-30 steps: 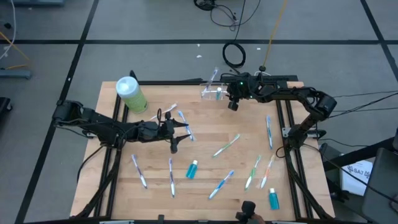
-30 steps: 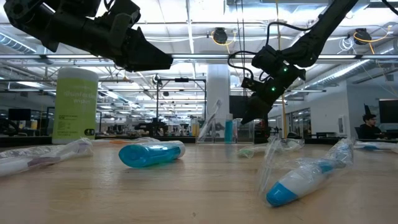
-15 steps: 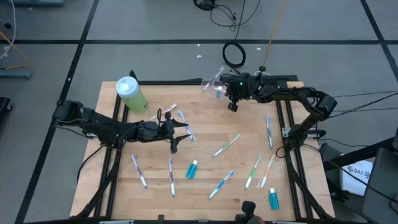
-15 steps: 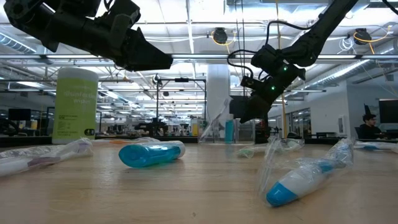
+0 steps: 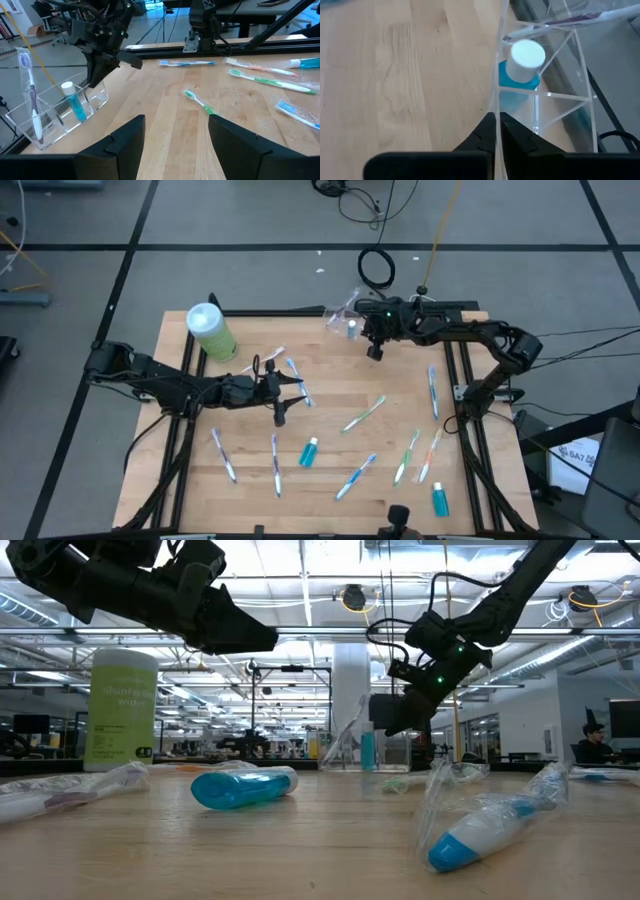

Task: Pick & Place toothbrushing station
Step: Move the transparent organizer to the middle of the table, then put the right blue toothbrush into the right section of the transparent organizer

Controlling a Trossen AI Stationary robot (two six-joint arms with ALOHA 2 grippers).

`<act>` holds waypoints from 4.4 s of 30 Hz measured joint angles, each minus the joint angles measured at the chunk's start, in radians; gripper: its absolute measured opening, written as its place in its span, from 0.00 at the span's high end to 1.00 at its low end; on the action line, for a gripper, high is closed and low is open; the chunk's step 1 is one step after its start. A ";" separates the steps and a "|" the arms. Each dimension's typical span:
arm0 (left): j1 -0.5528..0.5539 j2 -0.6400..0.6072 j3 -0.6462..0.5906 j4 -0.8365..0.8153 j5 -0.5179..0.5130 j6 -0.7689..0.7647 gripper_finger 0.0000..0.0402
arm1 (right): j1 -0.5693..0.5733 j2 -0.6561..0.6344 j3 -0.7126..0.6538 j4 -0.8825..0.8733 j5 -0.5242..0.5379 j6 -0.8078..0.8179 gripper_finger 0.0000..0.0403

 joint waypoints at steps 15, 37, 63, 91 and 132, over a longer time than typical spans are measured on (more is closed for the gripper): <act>0.000 0.000 0.000 0.012 0.000 0.000 0.44 | 0.050 -0.151 0.000 -0.084 -0.107 0.096 0.99; 0.000 0.000 0.000 0.065 0.049 -0.028 0.44 | 0.398 -0.172 -0.081 -0.051 -0.042 0.357 0.99; 0.000 0.000 0.000 0.067 0.052 -0.045 0.44 | 0.422 -0.172 -0.229 0.126 -0.024 0.332 0.90; 0.028 0.000 0.092 -0.260 -0.005 -0.144 0.44 | 0.686 -0.525 -0.229 -0.155 0.142 0.527 0.62; 0.030 0.000 0.129 -0.149 0.079 -0.114 0.44 | 0.307 -0.459 -0.229 -1.152 0.416 1.305 0.54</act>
